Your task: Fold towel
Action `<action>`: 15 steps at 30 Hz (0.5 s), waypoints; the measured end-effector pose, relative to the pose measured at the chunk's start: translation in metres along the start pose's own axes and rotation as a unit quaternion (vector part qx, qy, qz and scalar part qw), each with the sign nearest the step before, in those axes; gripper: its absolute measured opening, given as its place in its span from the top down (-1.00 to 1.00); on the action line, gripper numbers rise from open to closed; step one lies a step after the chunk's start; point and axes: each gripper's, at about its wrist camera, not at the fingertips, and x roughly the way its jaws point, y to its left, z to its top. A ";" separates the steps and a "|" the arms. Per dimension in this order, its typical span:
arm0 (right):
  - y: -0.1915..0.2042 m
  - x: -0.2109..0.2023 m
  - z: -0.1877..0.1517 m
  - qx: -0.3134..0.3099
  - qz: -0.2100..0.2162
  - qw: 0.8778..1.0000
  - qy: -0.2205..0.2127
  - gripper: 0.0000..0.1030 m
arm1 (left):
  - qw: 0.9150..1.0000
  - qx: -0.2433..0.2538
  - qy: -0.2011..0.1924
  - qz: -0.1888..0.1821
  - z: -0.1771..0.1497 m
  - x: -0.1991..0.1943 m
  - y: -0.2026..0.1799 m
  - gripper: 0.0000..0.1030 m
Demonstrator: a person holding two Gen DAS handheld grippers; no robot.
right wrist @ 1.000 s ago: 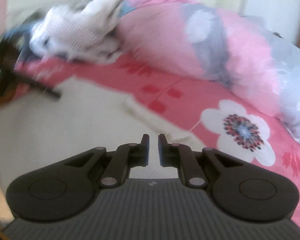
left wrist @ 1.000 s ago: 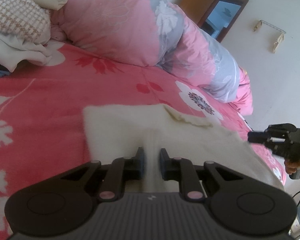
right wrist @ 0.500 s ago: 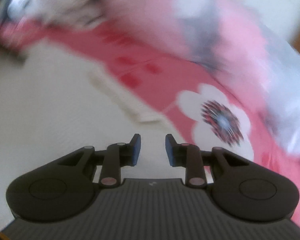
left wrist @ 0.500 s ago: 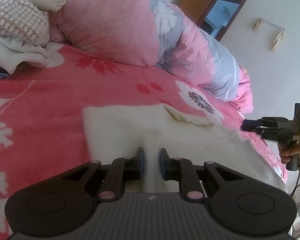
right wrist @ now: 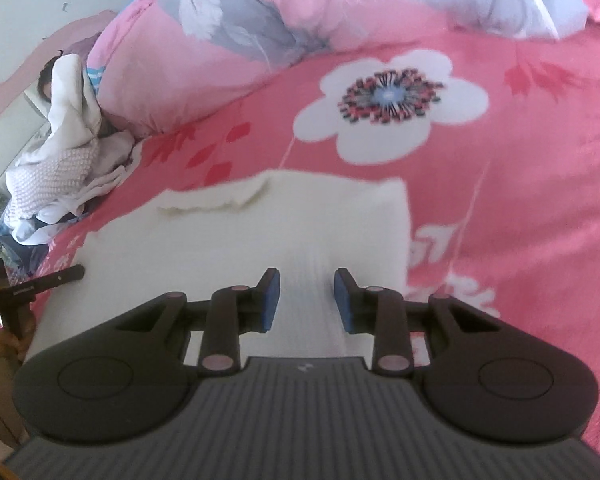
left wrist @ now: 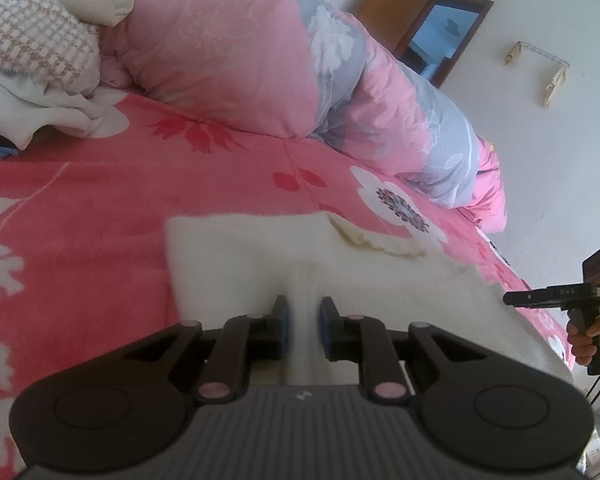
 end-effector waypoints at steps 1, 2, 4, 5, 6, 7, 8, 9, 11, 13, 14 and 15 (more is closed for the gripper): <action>-0.002 0.003 0.000 0.005 0.004 1.000 0.003 0.43 | 1.000 0.002 0.000 0.000 0.000 0.000 0.000 0.65; -0.004 0.005 -0.001 0.010 0.008 1.000 0.005 0.43 | 1.000 0.004 0.000 0.001 0.000 0.000 0.000 0.65; -0.008 0.008 -0.001 0.021 0.018 1.000 0.009 0.41 | 1.000 0.006 -0.001 0.001 0.000 0.001 -0.001 0.65; -0.010 0.009 -0.001 0.024 0.022 0.999 0.009 0.41 | 1.000 0.006 -0.001 0.002 0.000 0.001 -0.002 0.65; -0.012 0.009 0.000 0.027 0.027 0.999 0.009 0.41 | 1.000 0.006 -0.002 0.002 0.000 0.001 -0.002 0.65; -0.012 0.010 -0.001 0.029 0.031 0.999 0.008 0.40 | 1.000 0.007 -0.002 0.002 0.000 0.001 -0.002 0.64; -0.012 0.010 -0.001 0.029 0.036 0.999 0.008 0.40 | 1.000 0.007 -0.003 0.003 0.000 0.001 -0.002 0.64; -0.012 0.010 -0.001 0.027 0.037 0.999 0.008 0.42 | 1.000 0.008 -0.003 0.003 0.000 0.001 -0.003 0.64; -0.009 0.011 -0.002 0.018 0.036 0.999 0.009 0.45 | 1.000 0.010 -0.005 0.005 -0.001 0.001 -0.004 0.65; -0.006 0.012 -0.003 0.009 0.031 0.999 0.008 0.70 | 1.000 0.013 -0.007 0.007 -0.001 0.001 -0.005 0.67; -0.005 0.012 -0.003 0.006 0.028 1.000 0.007 0.75 | 1.000 0.015 -0.009 0.009 -0.001 0.001 -0.006 0.68; -0.004 0.011 -0.004 0.003 0.026 1.000 0.003 0.80 | 1.000 0.017 -0.010 0.011 -0.001 0.000 -0.006 0.69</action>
